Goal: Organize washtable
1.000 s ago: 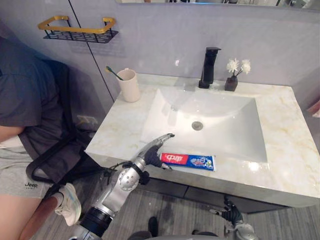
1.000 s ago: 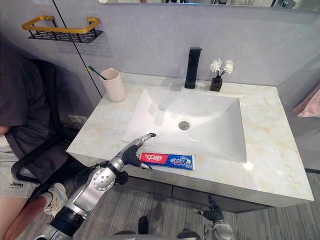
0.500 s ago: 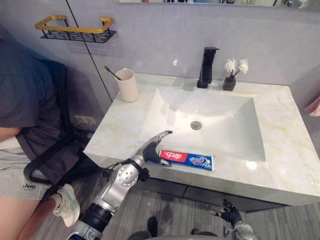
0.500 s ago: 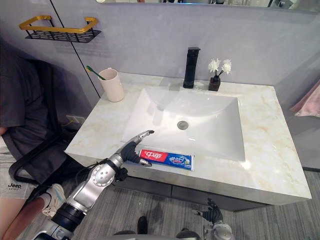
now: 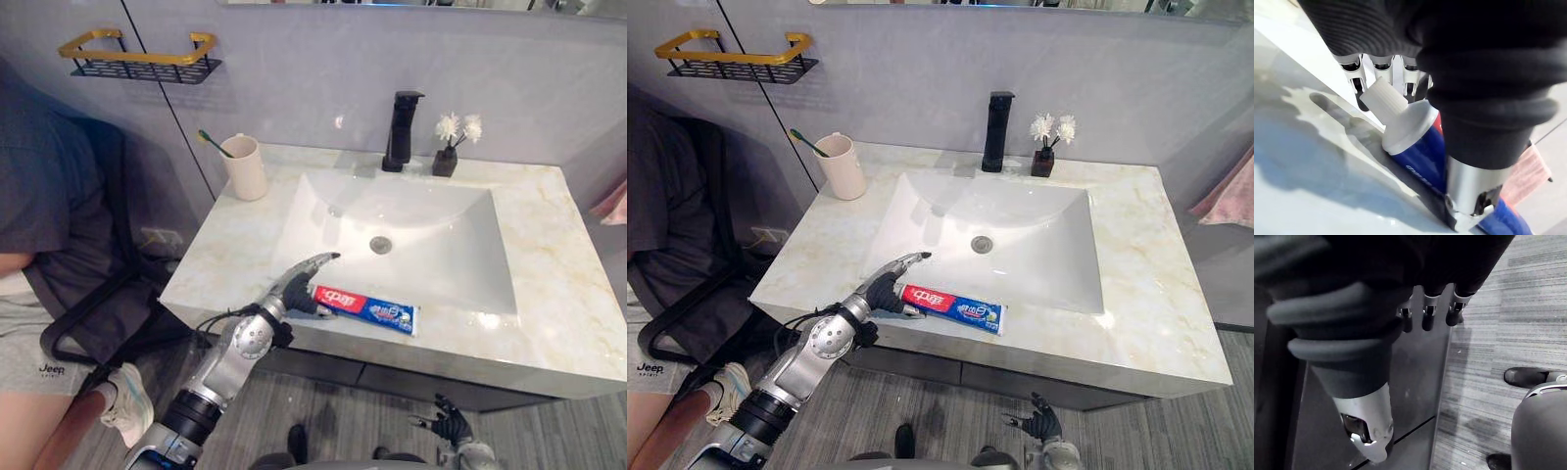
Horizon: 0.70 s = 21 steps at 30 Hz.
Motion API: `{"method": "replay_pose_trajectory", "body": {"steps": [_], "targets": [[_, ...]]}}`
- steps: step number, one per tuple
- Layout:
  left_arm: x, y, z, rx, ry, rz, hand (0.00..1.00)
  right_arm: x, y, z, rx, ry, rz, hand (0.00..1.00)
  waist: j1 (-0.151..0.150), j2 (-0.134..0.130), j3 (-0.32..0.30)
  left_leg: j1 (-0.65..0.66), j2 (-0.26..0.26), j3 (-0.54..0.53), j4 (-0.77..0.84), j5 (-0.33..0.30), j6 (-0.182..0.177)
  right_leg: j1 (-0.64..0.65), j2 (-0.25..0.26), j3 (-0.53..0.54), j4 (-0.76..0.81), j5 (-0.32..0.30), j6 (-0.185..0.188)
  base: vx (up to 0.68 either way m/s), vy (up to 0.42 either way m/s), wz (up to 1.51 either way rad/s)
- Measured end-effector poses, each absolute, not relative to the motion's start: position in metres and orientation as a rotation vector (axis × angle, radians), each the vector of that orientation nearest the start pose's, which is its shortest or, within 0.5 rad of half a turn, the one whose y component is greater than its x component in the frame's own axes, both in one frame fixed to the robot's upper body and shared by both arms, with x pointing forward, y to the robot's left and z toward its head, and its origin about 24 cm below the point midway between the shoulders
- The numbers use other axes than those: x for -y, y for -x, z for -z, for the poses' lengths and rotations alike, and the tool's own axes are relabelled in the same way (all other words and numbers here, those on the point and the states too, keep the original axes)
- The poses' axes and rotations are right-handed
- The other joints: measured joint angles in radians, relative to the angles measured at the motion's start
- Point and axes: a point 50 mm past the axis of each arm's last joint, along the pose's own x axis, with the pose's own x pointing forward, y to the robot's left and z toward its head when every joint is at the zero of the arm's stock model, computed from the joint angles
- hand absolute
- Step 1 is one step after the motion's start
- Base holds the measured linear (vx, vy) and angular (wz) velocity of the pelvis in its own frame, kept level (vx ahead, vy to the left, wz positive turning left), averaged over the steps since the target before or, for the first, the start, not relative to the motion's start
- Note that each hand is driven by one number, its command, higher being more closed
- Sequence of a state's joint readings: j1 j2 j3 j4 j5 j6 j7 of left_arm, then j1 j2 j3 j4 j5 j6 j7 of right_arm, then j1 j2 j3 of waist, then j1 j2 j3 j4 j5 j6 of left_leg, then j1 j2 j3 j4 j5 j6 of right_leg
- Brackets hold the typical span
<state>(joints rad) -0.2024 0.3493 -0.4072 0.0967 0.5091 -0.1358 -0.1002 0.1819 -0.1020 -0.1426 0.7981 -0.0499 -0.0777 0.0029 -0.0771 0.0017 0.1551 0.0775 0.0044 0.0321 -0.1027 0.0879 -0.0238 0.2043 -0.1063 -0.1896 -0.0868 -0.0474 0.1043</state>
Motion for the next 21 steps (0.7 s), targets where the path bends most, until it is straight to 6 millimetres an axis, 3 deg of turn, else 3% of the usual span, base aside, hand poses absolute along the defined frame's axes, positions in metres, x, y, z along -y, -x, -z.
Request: {"method": "replay_pose_trajectory", "body": {"steps": [6,21], "targets": [[-0.1002,-0.2751,-0.0561,0.261,-0.988,0.569,1.00,0.2159,-0.1136,0.1360,-0.879,0.092,0.184,0.00,-0.020,-0.001,-0.001,-0.002,0.000,0.004,0.000,-0.002,0.000,-0.002,0.000,0.004,-0.003,0.000,0.000,0.00,0.000,-0.01],[-0.1005,-0.2745,-0.0558,0.262,-0.993,0.578,1.00,0.2194,-0.1162,0.1343,-0.861,0.076,0.225,0.00,-0.022,0.000,-0.004,0.005,0.007,0.035,0.006,-0.010,-0.003,-0.011,0.002,0.033,0.005,0.003,-0.002,0.00,-0.014,-0.06]]}}
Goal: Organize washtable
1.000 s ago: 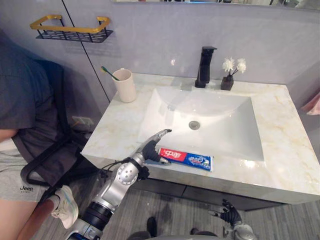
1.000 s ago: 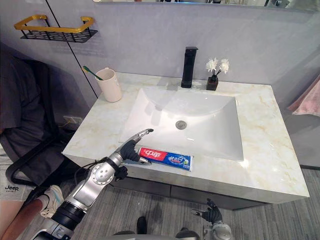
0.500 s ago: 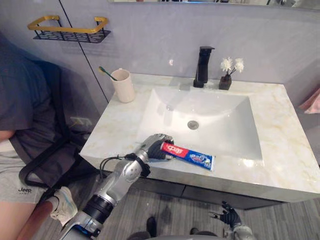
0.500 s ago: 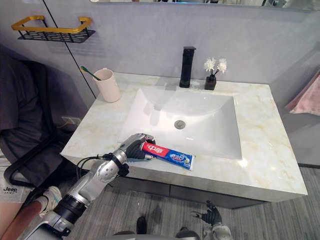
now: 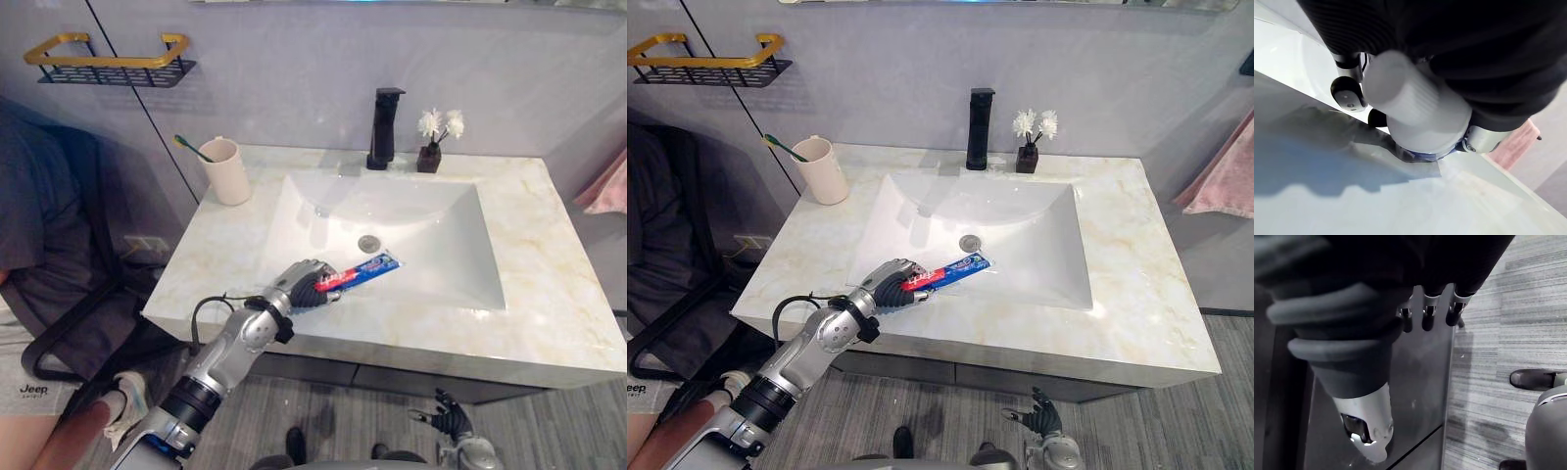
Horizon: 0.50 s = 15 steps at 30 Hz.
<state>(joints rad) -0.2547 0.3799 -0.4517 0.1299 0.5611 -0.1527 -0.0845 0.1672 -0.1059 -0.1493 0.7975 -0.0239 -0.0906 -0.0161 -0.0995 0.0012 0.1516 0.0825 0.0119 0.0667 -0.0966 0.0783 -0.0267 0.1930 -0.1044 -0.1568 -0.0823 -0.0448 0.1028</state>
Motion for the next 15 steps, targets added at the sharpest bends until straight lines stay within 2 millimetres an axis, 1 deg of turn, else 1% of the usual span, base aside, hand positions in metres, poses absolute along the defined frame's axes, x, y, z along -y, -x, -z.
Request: {"method": "replay_pose_trajectory", "body": {"steps": [2,3,4,5,6,7,8,10,11,13,14,15], "targets": [[-0.102,-0.275,-0.055,0.251,-0.994,0.569,1.00,0.224,-0.115,0.134,-0.856,0.045,0.273,0.00,0.001,0.001,-0.001,0.000,0.003,0.011,0.000,0.000,0.000,-0.008,0.001,0.011,0.006,0.001,0.000,-0.05,0.000,-0.15],[-0.103,-0.275,-0.054,0.243,-0.993,0.560,1.00,0.230,-0.114,0.132,-0.845,0.022,0.318,0.00,0.001,0.002,-0.001,0.001,0.004,0.017,0.000,0.000,0.000,-0.011,0.002,0.019,0.009,0.002,-0.001,-0.05,0.005,-0.15],[-0.107,-0.274,-0.054,0.237,-0.980,0.536,1.00,0.240,-0.114,0.127,-0.812,-0.007,0.399,0.00,0.000,0.004,-0.002,0.001,0.004,0.021,0.000,0.000,0.000,-0.015,0.001,0.024,0.009,0.003,-0.001,-0.04,0.004,-0.14],[-0.108,-0.274,-0.054,0.237,-0.973,0.525,1.00,0.245,-0.113,0.125,-0.798,-0.022,0.436,0.00,-0.001,0.005,-0.002,0.001,0.004,0.022,0.000,0.000,0.000,-0.015,0.001,0.026,0.009,0.004,0.000,-0.03,0.005,-0.12],[-0.111,-0.272,-0.056,0.237,-0.955,0.499,1.00,0.256,-0.112,0.119,-0.756,-0.054,0.524,0.00,-0.002,0.007,-0.004,0.001,0.005,0.023,0.000,0.000,0.000,-0.018,0.001,0.029,0.010,0.005,0.000,-0.02,0.003,-0.13],[-0.113,-0.270,-0.061,0.248,-0.918,0.463,1.00,0.272,-0.105,0.113,-0.720,-0.081,0.637,0.00,0.001,0.007,-0.004,0.000,0.006,0.030,0.000,-0.001,0.000,-0.024,0.001,0.038,0.010,0.005,0.000,-0.02,0.004,-0.14],[-0.114,-0.269,-0.063,0.257,-0.901,0.445,1.00,0.278,-0.105,0.109,-0.696,-0.088,0.676,0.00,0.002,0.007,-0.004,0.000,0.006,0.033,0.000,-0.002,0.000,-0.024,0.001,0.041,0.011,0.006,0.000,-0.01,0.002,-0.13],[-0.116,-0.263,-0.079,0.319,-0.830,0.367,1.00,0.311,-0.096,0.085,-0.566,-0.099,0.866,0.00,0.002,0.006,-0.005,0.000,0.006,0.048,0.000,-0.004,0.003,-0.028,0.001,0.050,0.011,0.007,0.001,0.00,0.002,-0.11],[-0.117,-0.263,-0.082,0.331,-0.815,0.356,1.00,0.317,-0.095,0.080,-0.535,-0.099,0.900,0.00,0.002,0.006,-0.005,0.000,0.006,0.049,0.000,-0.004,0.003,-0.029,0.001,0.051,0.012,0.007,0.001,0.01,-0.001,-0.08],[-0.117,-0.260,-0.098,0.391,-0.738,0.290,1.00,0.346,-0.092,0.043,-0.346,-0.086,1.040,0.00,0.000,0.005,-0.011,0.000,0.006,0.051,0.000,-0.003,0.004,-0.032,0.005,0.054,0.017,0.010,0.003,0.01,-0.014,-0.05],[-0.119,-0.258,-0.104,0.408,-0.710,0.261,1.00,0.356,-0.093,0.028,-0.273,-0.068,1.078,0.00,0.000,0.004,-0.017,0.000,0.007,0.055,0.000,-0.004,0.004,-0.036,0.008,0.058,0.020,0.009,0.003,0.00,-0.018,-0.10],[-0.120,-0.257,-0.106,0.413,-0.697,0.247,1.00,0.359,-0.094,0.020,-0.234,-0.059,1.088,0.00,0.000,0.003,-0.020,0.000,0.008,0.059,0.000,-0.005,0.005,-0.040,0.009,0.064,0.023,0.009,0.003,0.00,-0.014,-0.23]]}}
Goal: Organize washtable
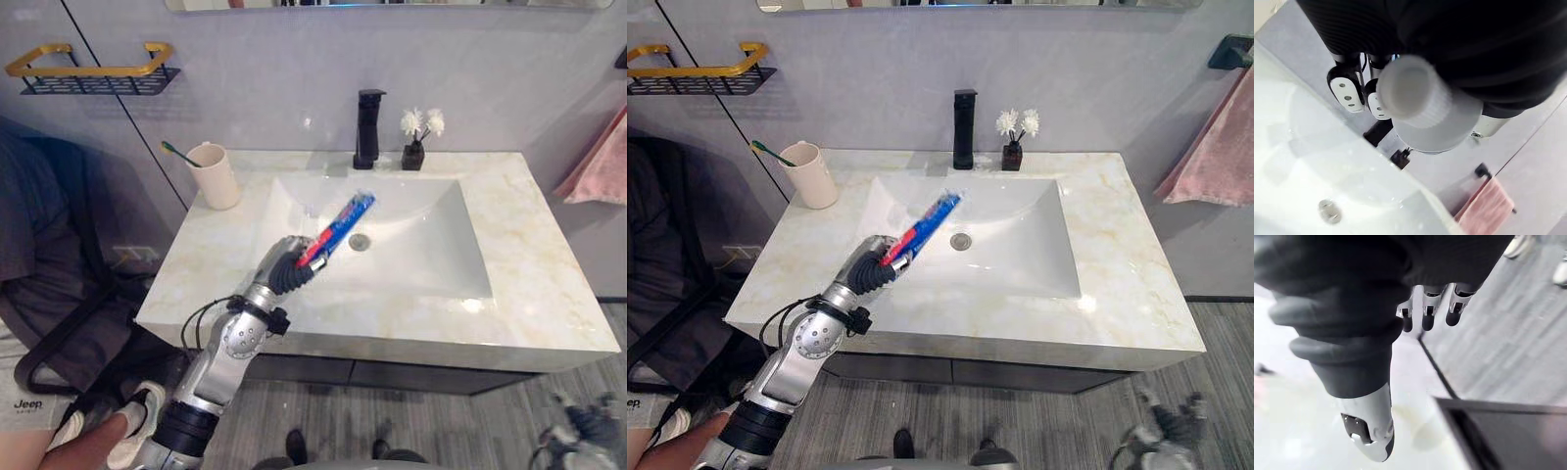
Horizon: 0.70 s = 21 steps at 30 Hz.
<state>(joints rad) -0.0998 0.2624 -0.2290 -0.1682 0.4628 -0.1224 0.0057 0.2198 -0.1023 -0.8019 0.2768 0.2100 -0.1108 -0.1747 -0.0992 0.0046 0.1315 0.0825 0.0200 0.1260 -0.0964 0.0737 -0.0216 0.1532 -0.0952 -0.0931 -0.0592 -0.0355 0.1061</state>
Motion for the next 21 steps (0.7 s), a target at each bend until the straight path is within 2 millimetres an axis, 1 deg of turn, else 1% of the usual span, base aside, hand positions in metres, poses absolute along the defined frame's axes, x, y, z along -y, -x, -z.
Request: {"method": "replay_pose_trajectory", "body": {"steps": [1,2,3,4,5,6,7,8,9,10,11,12,14,15,16,17,19,21], "targets": [[-0.125,-0.254,-0.111,0.429,-0.669,0.213,1.00,0.369,-0.100,-0.007,-0.108,-0.033,1.098,0.00,0.001,-0.001,-0.007,0.003,0.004,0.013,0.000,-0.002,0.001,-0.004,0.003,0.014,0.003,0.000,0.000,-0.01,-0.007,-0.21],[-0.127,-0.254,-0.112,0.433,-0.664,0.203,1.00,0.371,-0.103,-0.016,-0.064,-0.019,1.097,0.00,0.000,-0.002,-0.009,0.004,0.004,0.015,0.000,-0.003,0.001,-0.005,0.003,0.016,0.004,0.000,0.000,-0.02,-0.008,-0.22],[-0.130,-0.254,-0.114,0.439,-0.662,0.182,1.00,0.376,-0.111,-0.039,0.049,0.006,1.093,0.00,0.000,-0.004,-0.014,0.007,0.006,0.018,0.000,-0.004,0.000,-0.005,0.005,0.021,0.005,0.000,0.000,-0.03,-0.008,-0.14],[-0.133,-0.252,-0.116,0.442,-0.661,0.166,1.00,0.378,-0.119,-0.059,0.150,0.022,1.081,0.00,0.001,-0.006,-0.016,0.010,0.008,0.021,0.000,-0.005,-0.002,-0.006,0.006,0.028,0.005,0.000,0.000,-0.04,-0.008,-0.16],[-0.135,-0.251,-0.116,0.443,-0.659,0.158,1.00,0.378,-0.124,-0.070,0.208,0.022,1.071,0.00,0.001,-0.006,-0.017,0.010,0.009,0.025,0.000,-0.007,-0.004,-0.008,0.007,0.032,0.005,0.000,0.001,-0.05,0.000,-0.19],[-0.137,-0.250,-0.118,0.449,-0.652,0.149,1.00,0.378,-0.136,-0.097,0.349,0.031,1.034,0.00,0.005,-0.006,-0.019,0.011,0.011,0.033,0.000,-0.008,-0.006,-0.013,0.008,0.040,0.005,-0.001,0.002,-0.04,0.003,-0.14],[-0.138,-0.250,-0.118,0.450,-0.647,0.146,1.00,0.377,-0.141,-0.108,0.400,0.032,1.013,0.00,0.004,-0.005,-0.019,0.010,0.011,0.035,0.000,-0.008,-0.006,-0.014,0.008,0.040,0.005,-0.002,0.002,-0.05,0.009,-0.14],[-0.138,-0.249,-0.121,0.459,-0.628,0.143,1.00,0.369,-0.158,-0.143,0.568,0.042,0.919,0.00,0.005,-0.006,-0.019,0.010,0.011,0.037,0.000,-0.008,-0.006,-0.015,0.007,0.040,0.005,0.000,0.004,-0.02,0.005,-0.05],[-0.138,-0.249,-0.121,0.462,-0.623,0.143,1.00,0.367,-0.161,-0.149,0.596,0.039,0.900,0.00,0.005,-0.006,-0.019,0.010,0.011,0.037,0.000,-0.008,-0.006,-0.016,0.007,0.040,0.005,0.000,0.004,-0.02,0.008,-0.04],[-0.138,-0.248,-0.124,0.474,-0.616,0.143,1.00,0.358,-0.172,-0.169,0.688,0.039,0.822,0.00,0.007,-0.007,-0.021,0.010,0.010,0.036,0.000,-0.008,-0.005,-0.016,0.007,0.039,0.005,0.001,0.005,0.00,0.000,0.00],[-0.137,-0.247,-0.127,0.493,-0.602,0.145,1.00,0.340,-0.187,-0.199,0.829,0.032,0.676,0.00,0.009,-0.007,-0.032,0.008,0.009,0.029,0.000,-0.004,-0.001,-0.016,0.007,0.037,0.005,0.007,0.001,0.01,0.002,0.03],[-0.137,-0.246,-0.128,0.498,-0.594,0.146,1.00,0.332,-0.193,-0.209,0.872,0.031,0.617,0.00,0.010,-0.007,-0.038,0.006,0.009,0.025,0.000,-0.004,-0.001,-0.016,0.007,0.036,0.004,0.008,0.000,0.02,-0.003,0.05],[-0.134,-0.246,-0.132,0.526,-0.564,0.157,1.00,0.299,-0.215,-0.239,0.992,0.004,0.367,0.00,0.020,-0.010,-0.052,0.003,0.006,0.011,0.000,-0.003,0.000,-0.013,0.007,0.023,0.004,0.010,-0.001,0.03,-0.007,0.13],[-0.133,-0.247,-0.134,0.536,-0.553,0.164,1.00,0.284,-0.224,-0.247,1.023,-0.021,0.269,0.00,0.028,-0.011,-0.055,0.001,0.003,0.007,0.000,-0.002,-0.001,-0.013,0.007,0.018,0.005,0.010,-0.001,0.02,-0.005,0.24],[-0.130,-0.247,-0.136,0.544,-0.534,0.173,1.00,0.266,-0.235,-0.255,1.040,-0.054,0.151,0.00,0.037,-0.013,-0.056,0.000,0.000,-0.004,0.000,0.000,0.000,-0.009,0.006,0.008,0.005,0.010,-0.001,0.01,-0.002,0.22],[-0.129,-0.248,-0.137,0.551,-0.527,0.177,1.00,0.254,-0.241,-0.257,1.042,-0.076,0.088,0.00,0.040,-0.013,-0.056,0.000,-0.002,-0.010,0.000,0.000,0.000,-0.006,0.006,0.002,0.005,0.010,0.000,0.00,-0.003,0.24],[-0.121,-0.249,-0.143,0.586,-0.514,0.185,1.00,0.219,-0.256,-0.255,1.005,-0.113,-0.073,0.00,0.067,-0.013,-0.056,-0.002,-0.003,-0.026,0.000,0.004,0.003,0.000,0.002,-0.018,0.006,0.007,0.004,-0.01,-0.011,0.26],[-0.119,-0.247,-0.147,0.613,-0.500,0.173,1.00,0.194,-0.265,-0.249,0.960,-0.163,-0.166,0.00,0.074,-0.013,-0.056,-0.008,-0.006,-0.039,0.000,0.008,0.006,0.000,-0.004,-0.034,0.011,0.003,0.008,-0.01,-0.005,0.25]]}}
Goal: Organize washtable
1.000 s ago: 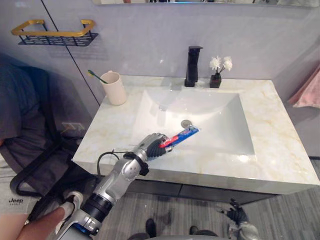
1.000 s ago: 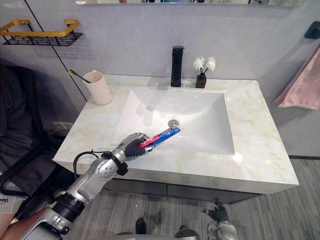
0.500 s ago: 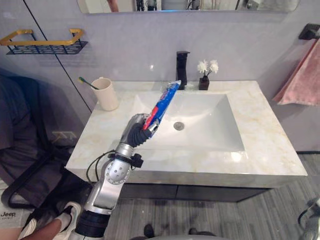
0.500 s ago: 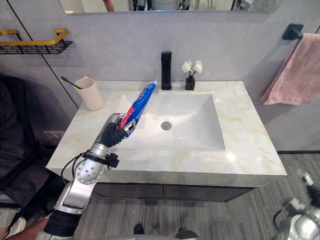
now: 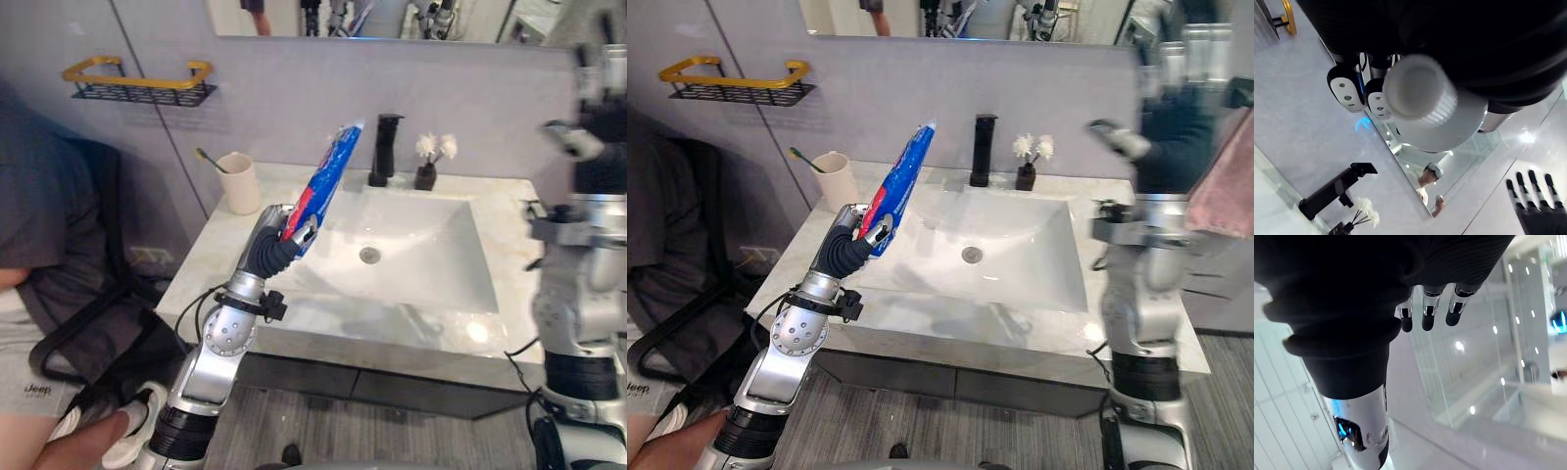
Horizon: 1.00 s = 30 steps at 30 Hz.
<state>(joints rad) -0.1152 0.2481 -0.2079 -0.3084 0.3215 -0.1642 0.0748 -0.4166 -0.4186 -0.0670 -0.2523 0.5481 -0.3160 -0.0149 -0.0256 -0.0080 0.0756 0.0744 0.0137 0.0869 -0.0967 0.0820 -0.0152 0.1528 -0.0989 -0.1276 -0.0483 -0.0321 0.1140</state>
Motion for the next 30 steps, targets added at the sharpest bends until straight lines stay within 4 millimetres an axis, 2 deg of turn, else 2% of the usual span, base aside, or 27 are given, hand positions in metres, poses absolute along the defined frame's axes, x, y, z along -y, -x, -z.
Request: {"method": "replay_pose_trajectory", "body": {"steps": [4,9,16,23,30], "targets": [[-0.105,-0.247,-0.156,0.670,-0.464,0.181,1.00,0.145,-0.282,-0.221,0.805,-0.311,-0.285,0.00,0.017,0.000,0.000,-0.007,-0.015,-0.012,-0.003,0.007,0.009,-0.003,-0.014,-0.018,0.012,-0.005,0.000,-0.02,0.019,0.15],[-0.096,-0.247,-0.161,0.709,-0.455,0.173,1.00,0.114,-0.289,-0.201,0.690,-0.398,-0.341,0.00,0.021,-0.002,0.001,-0.022,-0.027,-0.028,-0.006,0.009,0.013,-0.014,-0.025,-0.038,0.022,-0.007,-0.003,-0.03,0.024,0.13],[-0.088,-0.244,-0.159,0.721,-0.452,0.178,1.00,0.094,-0.297,-0.180,0.560,-0.459,-0.377,0.00,0.040,-0.009,0.006,-0.028,-0.029,-0.030,-0.006,0.014,0.017,-0.020,-0.027,-0.041,0.026,-0.010,-0.007,0.00,0.002,0.00],[-0.086,-0.243,-0.158,0.719,-0.472,0.174,1.00,0.081,-0.299,-0.170,0.478,-0.571,-0.415,0.00,0.040,-0.012,0.007,-0.031,-0.029,-0.031,-0.006,0.021,0.019,-0.020,-0.027,-0.043,0.021,-0.007,-0.004,0.00,0.000,0.00],[-0.081,-0.245,-0.147,0.678,-0.478,0.196,1.00,0.067,-0.303,-0.164,0.391,-0.676,-0.499,0.00,0.039,-0.013,0.008,-0.030,-0.025,-0.030,-0.006,0.021,0.018,-0.021,-0.023,-0.037,0.019,-0.007,-0.004,0.00,-0.006,-0.01]]}}
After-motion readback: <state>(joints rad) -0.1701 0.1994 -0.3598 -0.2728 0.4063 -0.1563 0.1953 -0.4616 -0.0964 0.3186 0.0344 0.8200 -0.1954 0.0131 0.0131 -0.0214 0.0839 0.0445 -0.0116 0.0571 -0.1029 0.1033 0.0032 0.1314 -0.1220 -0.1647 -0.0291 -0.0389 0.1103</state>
